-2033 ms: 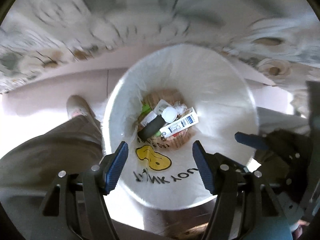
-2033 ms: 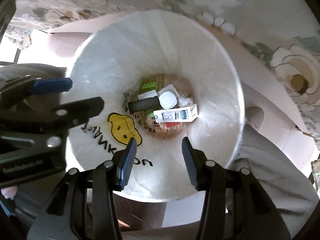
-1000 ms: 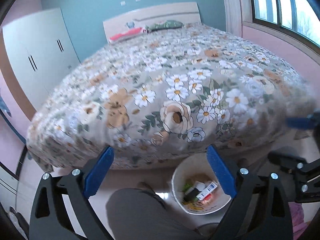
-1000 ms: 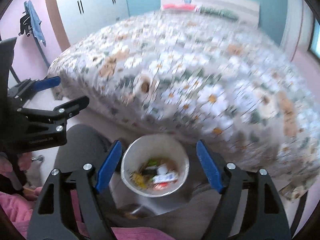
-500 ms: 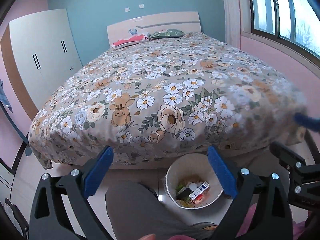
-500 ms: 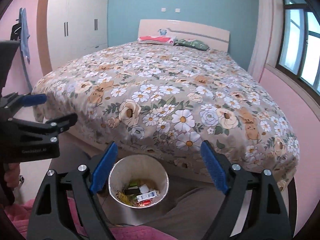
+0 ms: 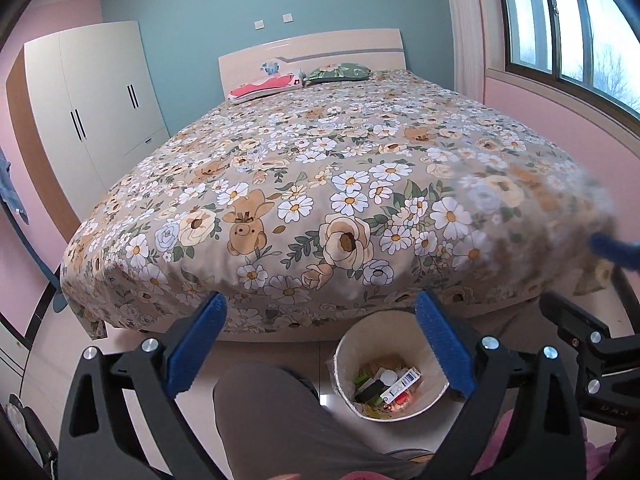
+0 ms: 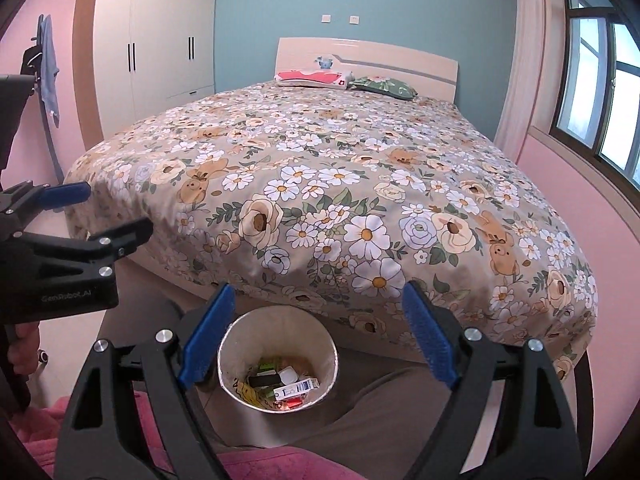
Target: Collect trash
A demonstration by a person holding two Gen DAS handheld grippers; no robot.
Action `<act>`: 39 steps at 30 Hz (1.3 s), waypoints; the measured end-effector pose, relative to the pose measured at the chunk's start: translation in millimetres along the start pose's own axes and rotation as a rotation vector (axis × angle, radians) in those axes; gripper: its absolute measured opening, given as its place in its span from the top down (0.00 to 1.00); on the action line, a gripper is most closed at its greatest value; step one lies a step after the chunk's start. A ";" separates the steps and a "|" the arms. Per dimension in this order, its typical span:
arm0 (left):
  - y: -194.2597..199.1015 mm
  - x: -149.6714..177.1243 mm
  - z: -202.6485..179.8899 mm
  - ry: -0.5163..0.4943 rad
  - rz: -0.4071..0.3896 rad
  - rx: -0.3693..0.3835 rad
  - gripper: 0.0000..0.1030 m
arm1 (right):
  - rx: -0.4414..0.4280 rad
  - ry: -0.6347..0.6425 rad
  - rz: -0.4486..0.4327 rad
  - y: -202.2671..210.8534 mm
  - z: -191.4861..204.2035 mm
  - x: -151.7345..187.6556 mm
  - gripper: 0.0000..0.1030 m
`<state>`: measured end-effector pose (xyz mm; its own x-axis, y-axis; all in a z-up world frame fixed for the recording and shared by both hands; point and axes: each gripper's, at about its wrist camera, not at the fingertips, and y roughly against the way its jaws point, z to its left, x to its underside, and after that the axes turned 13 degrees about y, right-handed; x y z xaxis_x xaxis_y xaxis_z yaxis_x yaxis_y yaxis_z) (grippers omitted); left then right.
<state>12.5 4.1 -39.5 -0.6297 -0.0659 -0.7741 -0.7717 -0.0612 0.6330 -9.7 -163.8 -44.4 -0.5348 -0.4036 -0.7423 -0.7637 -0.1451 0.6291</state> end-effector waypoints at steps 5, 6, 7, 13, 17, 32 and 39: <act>-0.7 1.1 -1.0 -0.007 -0.002 0.002 0.06 | 0.003 0.002 -0.004 1.6 0.3 -0.7 0.19; -0.4 1.3 -1.6 -0.008 -0.003 0.003 0.06 | 0.005 0.003 -0.004 2.0 0.0 -0.6 0.19; -0.5 1.5 -1.8 -0.009 -0.003 0.002 0.06 | 0.005 0.003 -0.005 2.4 -0.5 -0.5 0.19; -0.1 1.6 -2.6 -0.009 -0.004 0.001 0.06 | 0.006 0.004 -0.003 2.3 -0.7 -1.0 0.19; -0.1 1.8 -3.0 -0.008 -0.003 0.001 0.06 | 0.006 0.004 -0.001 2.3 -1.4 -1.2 0.19; -0.1 2.4 -4.5 -0.008 -0.003 0.000 0.06 | 0.003 0.003 0.004 1.2 -0.8 0.5 0.19; -0.3 2.4 -5.1 -0.010 0.001 0.003 0.06 | 0.002 0.002 0.004 1.0 -0.2 1.0 0.19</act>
<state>11.7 -1.1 -41.5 -0.6311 -0.0561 -0.7737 -0.7715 -0.0580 0.6336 -10.9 -164.5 -44.4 -0.5369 -0.4062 -0.7394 -0.7625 -0.1415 0.6314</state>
